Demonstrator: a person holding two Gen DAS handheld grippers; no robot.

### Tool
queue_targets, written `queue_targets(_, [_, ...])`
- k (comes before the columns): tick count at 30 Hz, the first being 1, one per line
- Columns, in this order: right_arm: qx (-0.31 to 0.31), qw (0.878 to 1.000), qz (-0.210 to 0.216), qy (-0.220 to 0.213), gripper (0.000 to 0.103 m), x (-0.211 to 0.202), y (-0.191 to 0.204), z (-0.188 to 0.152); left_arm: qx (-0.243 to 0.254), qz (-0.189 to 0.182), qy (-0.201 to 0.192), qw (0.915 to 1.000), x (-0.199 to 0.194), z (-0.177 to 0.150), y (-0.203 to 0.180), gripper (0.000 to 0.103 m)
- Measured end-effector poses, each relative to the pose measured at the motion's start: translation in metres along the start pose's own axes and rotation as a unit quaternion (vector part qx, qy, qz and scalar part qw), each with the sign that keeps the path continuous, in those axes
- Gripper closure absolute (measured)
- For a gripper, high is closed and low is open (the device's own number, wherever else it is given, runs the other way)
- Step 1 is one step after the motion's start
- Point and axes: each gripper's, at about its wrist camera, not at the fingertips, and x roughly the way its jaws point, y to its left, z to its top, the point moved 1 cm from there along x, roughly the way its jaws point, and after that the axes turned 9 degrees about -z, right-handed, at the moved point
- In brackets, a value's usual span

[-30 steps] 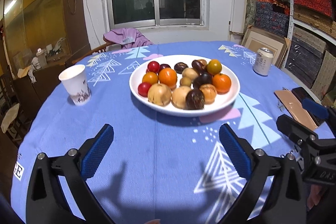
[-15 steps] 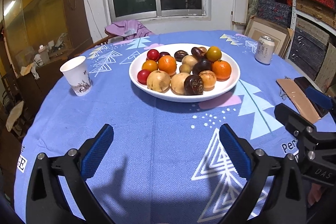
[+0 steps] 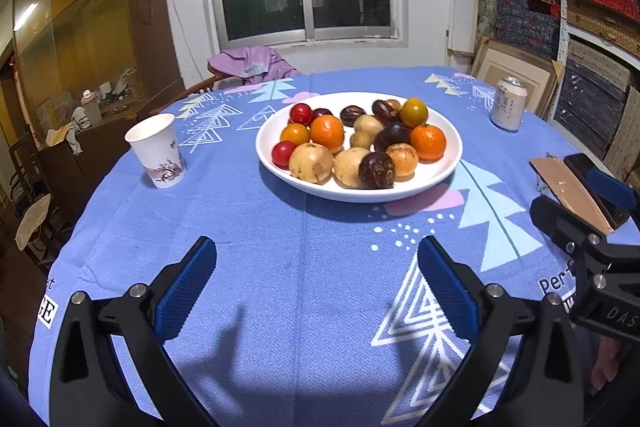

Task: Organize fruits

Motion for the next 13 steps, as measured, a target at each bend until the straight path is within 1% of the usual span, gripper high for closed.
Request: queue_targets(13, [-0.003, 1.000, 0.001, 0.002, 0.003, 0.0008, 0.0017, -0.0014, -0.009, -0.005, -0.002, 0.9999, -0.0011, 0.0016, 0.0037, 0.004])
